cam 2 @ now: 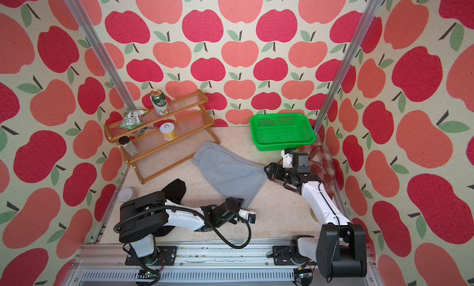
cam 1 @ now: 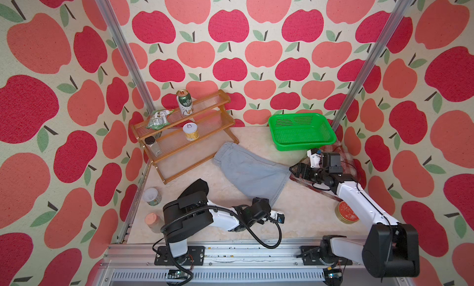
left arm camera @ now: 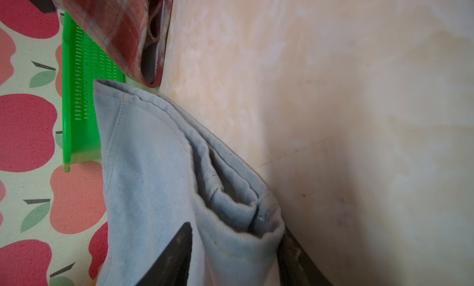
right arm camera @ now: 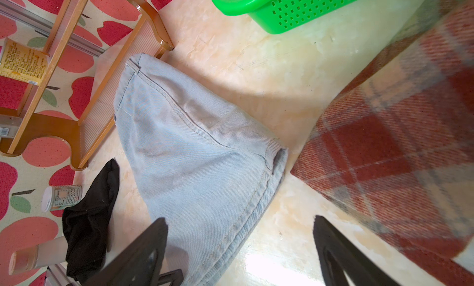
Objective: Roll up the skirts
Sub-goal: Roll the skirt at the center of the board.
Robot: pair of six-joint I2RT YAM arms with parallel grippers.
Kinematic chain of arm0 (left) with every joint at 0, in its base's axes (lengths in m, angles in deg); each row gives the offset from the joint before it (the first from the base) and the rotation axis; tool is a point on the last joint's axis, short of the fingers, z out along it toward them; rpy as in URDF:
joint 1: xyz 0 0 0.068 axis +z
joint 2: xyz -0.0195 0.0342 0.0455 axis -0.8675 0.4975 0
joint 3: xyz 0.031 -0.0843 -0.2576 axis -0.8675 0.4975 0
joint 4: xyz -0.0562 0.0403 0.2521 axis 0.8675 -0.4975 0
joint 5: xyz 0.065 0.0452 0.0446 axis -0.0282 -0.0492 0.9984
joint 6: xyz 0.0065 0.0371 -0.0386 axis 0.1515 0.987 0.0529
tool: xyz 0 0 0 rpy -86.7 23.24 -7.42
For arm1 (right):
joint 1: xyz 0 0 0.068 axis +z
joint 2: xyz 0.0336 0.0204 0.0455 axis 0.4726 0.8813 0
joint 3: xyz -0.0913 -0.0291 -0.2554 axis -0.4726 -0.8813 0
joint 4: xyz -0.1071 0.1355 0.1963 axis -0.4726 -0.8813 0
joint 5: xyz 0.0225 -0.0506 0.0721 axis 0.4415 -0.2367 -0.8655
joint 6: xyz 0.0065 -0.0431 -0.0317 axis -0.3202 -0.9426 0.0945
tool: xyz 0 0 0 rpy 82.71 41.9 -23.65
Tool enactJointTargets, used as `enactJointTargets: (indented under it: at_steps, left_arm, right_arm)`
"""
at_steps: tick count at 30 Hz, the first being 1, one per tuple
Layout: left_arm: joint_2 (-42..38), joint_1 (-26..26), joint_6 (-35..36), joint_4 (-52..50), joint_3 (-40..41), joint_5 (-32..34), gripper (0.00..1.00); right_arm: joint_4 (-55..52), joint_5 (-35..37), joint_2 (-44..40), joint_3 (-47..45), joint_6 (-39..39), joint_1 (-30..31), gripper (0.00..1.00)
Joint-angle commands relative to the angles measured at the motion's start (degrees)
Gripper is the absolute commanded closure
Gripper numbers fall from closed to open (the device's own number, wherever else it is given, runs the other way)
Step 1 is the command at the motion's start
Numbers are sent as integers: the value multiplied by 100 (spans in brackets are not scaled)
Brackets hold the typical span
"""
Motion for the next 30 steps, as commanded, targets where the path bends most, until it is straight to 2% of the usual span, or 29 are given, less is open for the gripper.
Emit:
enactJointTargets:
  at_steps: [1, 3, 5, 7, 11, 15, 19, 21, 27, 30]
  left_arm:
    - [461, 66, -307, -293, -208, 180, 50]
    - [595, 106, -445, -267, -273, 288, 56]
    - [626, 148, -632, -267, -292, 210, 66]
    - [642, 192, -804, -228, -335, 139, 82]
    - [652, 295, -1052, -192, -472, 180, 99]
    - [199, 605, -1777, -141, -565, 13, 100]
    - [-609, 1394, -3152, 19, -285, -760, 100]
    - [-829, 1752, -3618, 86, -160, -1000, 100]
    - [-1079, 2618, -5070, 301, 306, -1527, 100]
    - [-1049, 2817, -5492, 304, 478, -1487, 100]
  right_arm:
    - [-52, 77, -69, -85, 42, -36, 9]
    - [-59, -7, -101, -104, 59, -33, 9]
    - [-44, -65, -187, -145, 80, -26, 9]
    - [-47, -75, -282, -192, 101, -29, 9]
    - [-85, -93, -443, -282, 107, -26, 9]
    - [-93, -58, -678, -437, 113, -28, 9]
    - [-6, -346, -766, -559, 147, -8, 9]
    - [73, -526, -772, -606, 191, 57, 9]
    - [217, -690, -844, -705, 221, 451, 11]
    - [325, -742, -770, -752, 227, 700, 12]
